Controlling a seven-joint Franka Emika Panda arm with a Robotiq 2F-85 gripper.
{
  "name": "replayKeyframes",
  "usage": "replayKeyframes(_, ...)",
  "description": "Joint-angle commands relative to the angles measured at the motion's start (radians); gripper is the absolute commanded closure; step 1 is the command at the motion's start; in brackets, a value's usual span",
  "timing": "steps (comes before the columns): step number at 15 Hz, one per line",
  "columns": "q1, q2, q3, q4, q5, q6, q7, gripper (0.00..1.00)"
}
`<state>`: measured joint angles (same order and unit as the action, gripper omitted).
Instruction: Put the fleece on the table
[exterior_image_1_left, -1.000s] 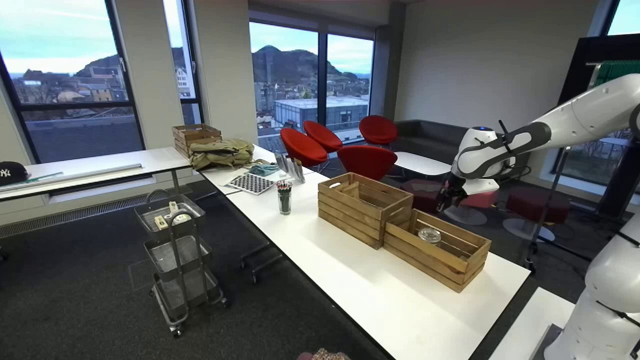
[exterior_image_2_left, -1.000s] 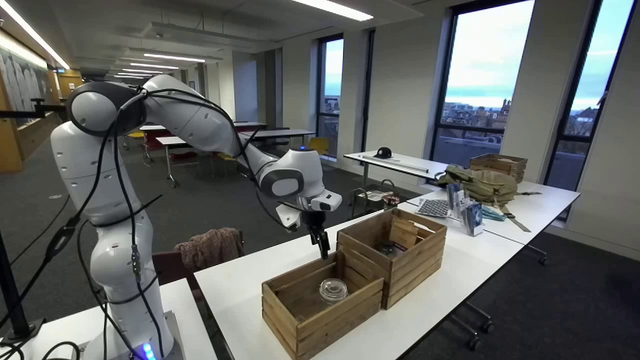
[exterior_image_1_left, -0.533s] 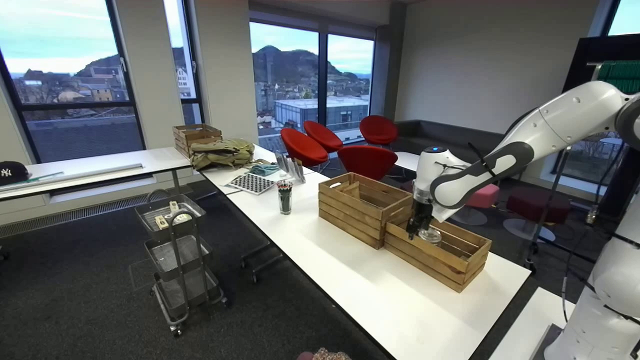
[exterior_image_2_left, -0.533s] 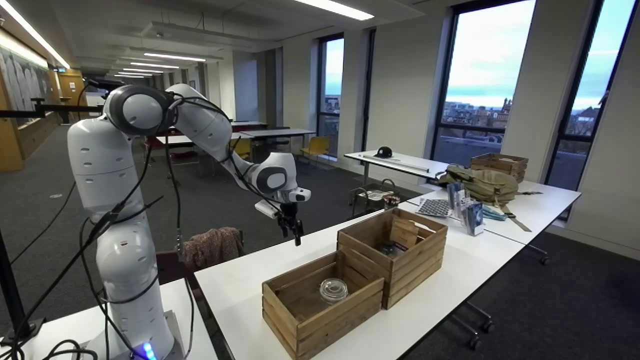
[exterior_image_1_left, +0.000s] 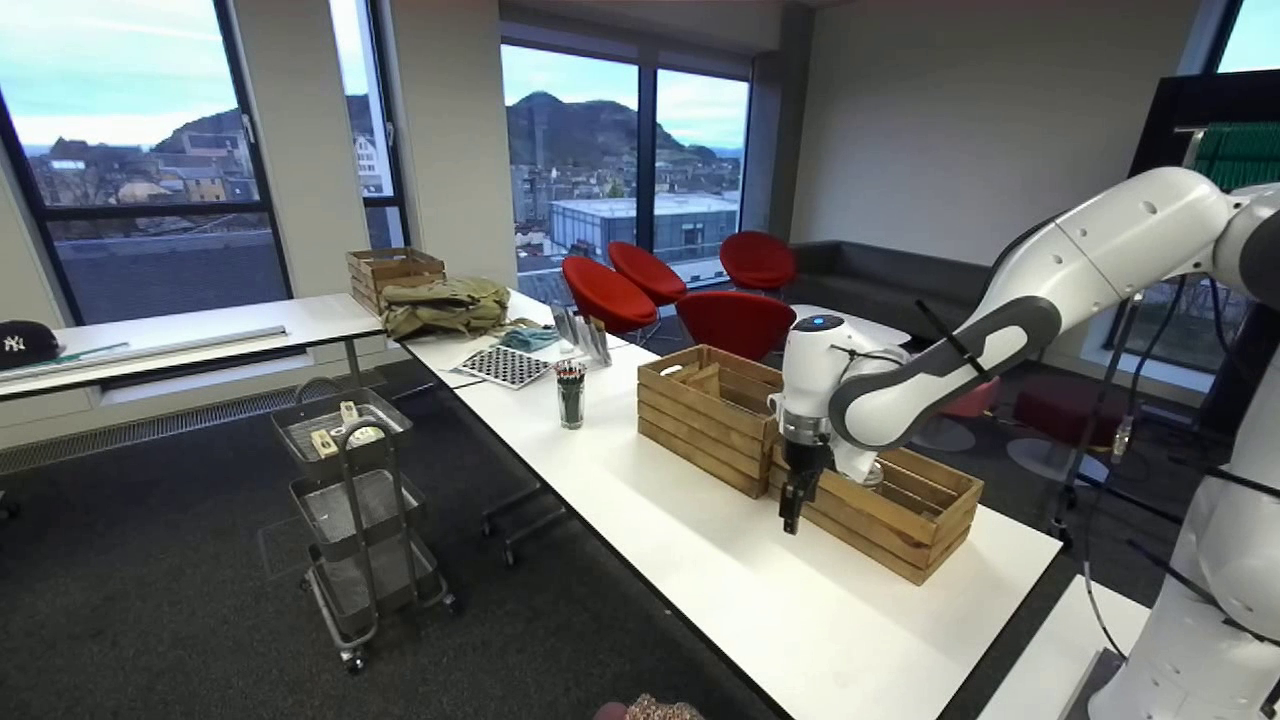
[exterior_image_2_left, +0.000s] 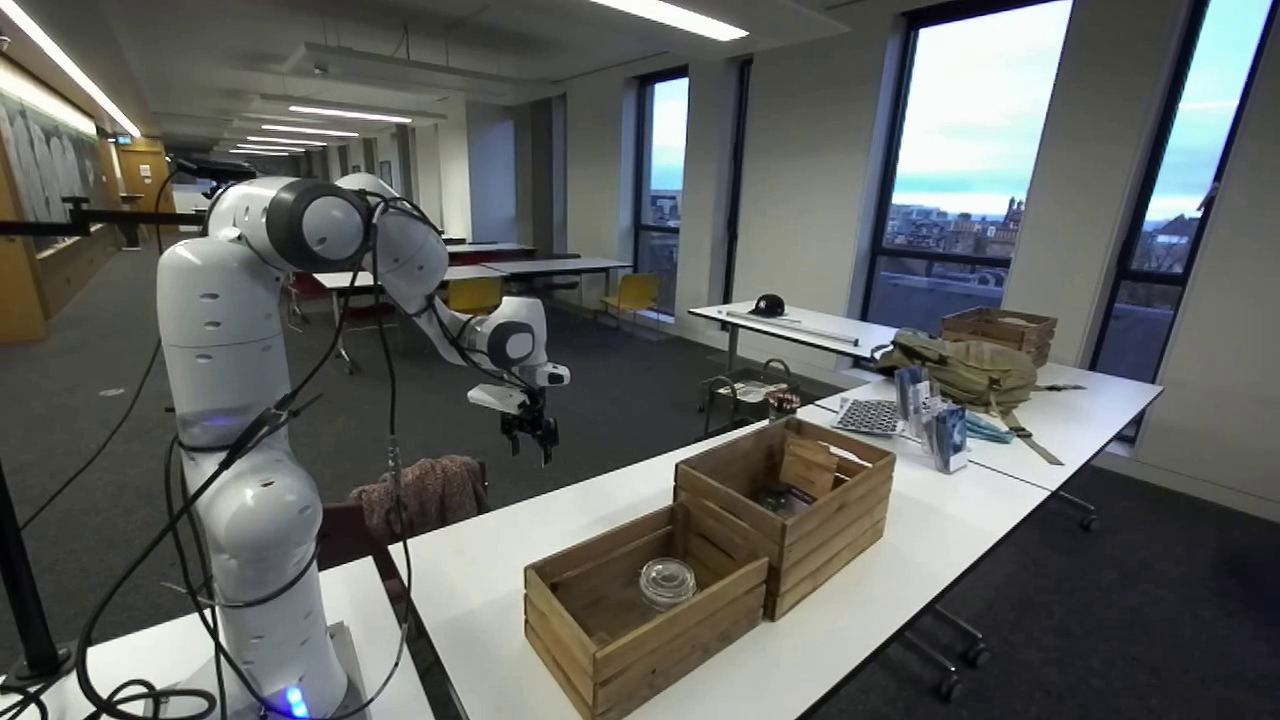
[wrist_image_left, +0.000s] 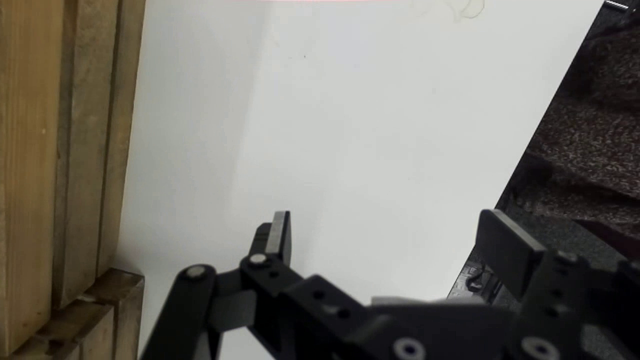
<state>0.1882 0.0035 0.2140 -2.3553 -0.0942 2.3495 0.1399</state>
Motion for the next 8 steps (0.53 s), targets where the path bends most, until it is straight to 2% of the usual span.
replayKeyframes(1,0.006,0.0,-0.005,0.002,0.001,-0.003,-0.005,0.0)
replayKeyframes(4,0.001,0.0,-0.008,0.002,0.001,-0.003,-0.018,0.0)
replayKeyframes(8,0.041,0.102,0.029,0.054,0.021,0.041,-0.068,0.0)
